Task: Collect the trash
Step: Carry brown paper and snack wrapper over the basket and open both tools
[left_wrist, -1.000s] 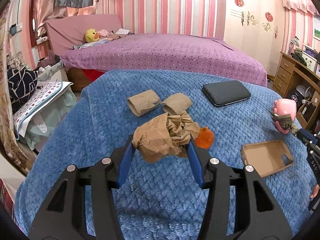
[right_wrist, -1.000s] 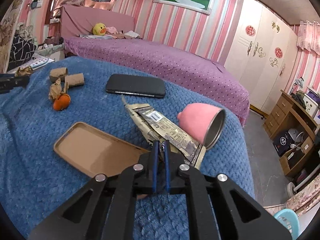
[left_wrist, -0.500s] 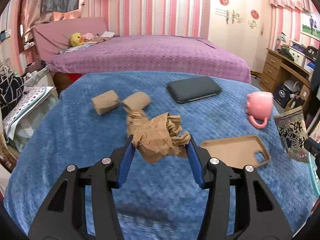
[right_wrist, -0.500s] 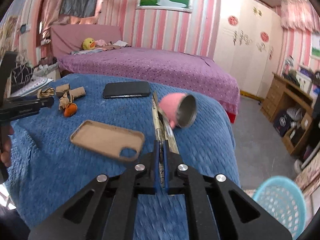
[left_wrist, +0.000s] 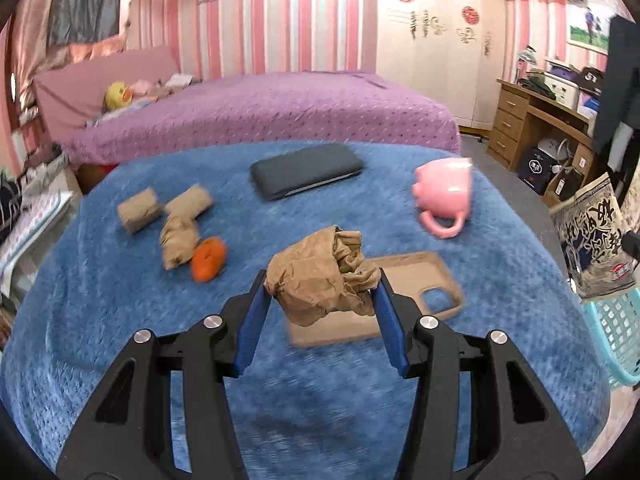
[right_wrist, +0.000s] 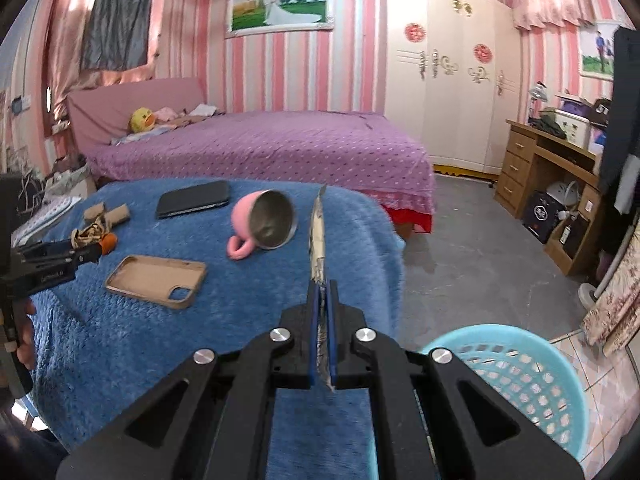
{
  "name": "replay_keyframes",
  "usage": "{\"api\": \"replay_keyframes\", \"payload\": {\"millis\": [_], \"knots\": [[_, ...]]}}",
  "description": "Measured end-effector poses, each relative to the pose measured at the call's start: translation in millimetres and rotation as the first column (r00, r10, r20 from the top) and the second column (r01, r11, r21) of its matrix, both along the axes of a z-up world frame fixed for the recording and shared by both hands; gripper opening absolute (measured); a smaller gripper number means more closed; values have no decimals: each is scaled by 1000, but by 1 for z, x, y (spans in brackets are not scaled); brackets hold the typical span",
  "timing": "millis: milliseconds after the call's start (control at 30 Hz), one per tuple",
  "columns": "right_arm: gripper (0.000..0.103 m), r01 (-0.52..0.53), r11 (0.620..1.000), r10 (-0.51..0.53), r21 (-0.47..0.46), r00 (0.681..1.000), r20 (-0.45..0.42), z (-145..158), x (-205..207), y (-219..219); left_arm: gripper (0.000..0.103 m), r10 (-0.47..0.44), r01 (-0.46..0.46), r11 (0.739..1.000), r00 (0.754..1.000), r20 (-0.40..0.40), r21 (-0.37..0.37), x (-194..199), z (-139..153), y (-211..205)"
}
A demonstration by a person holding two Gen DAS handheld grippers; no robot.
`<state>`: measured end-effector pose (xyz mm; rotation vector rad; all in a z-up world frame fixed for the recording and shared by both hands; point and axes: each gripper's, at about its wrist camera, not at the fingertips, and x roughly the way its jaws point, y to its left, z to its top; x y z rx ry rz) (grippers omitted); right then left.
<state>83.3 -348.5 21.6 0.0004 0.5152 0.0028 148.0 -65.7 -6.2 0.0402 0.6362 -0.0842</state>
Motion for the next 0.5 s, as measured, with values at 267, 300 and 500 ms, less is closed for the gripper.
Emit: {"api": "replay_keyframes", "payload": {"millis": [267, 300, 500], "knots": [[4, 128, 992, -128, -13, 992, 4, 3, -31, -67, 50, -118, 118, 992, 993, 10, -42, -14, 8, -90], [4, 144, 989, -144, -19, 990, -2, 1, -34, -76, 50, -147, 147, 989, 989, 16, -31, -18, 8, -110], [4, 213, 977, -213, -3, 977, -21, -10, -52, -122, 50, -271, 271, 962, 963, 7, -26, -40, -6, -187]]}}
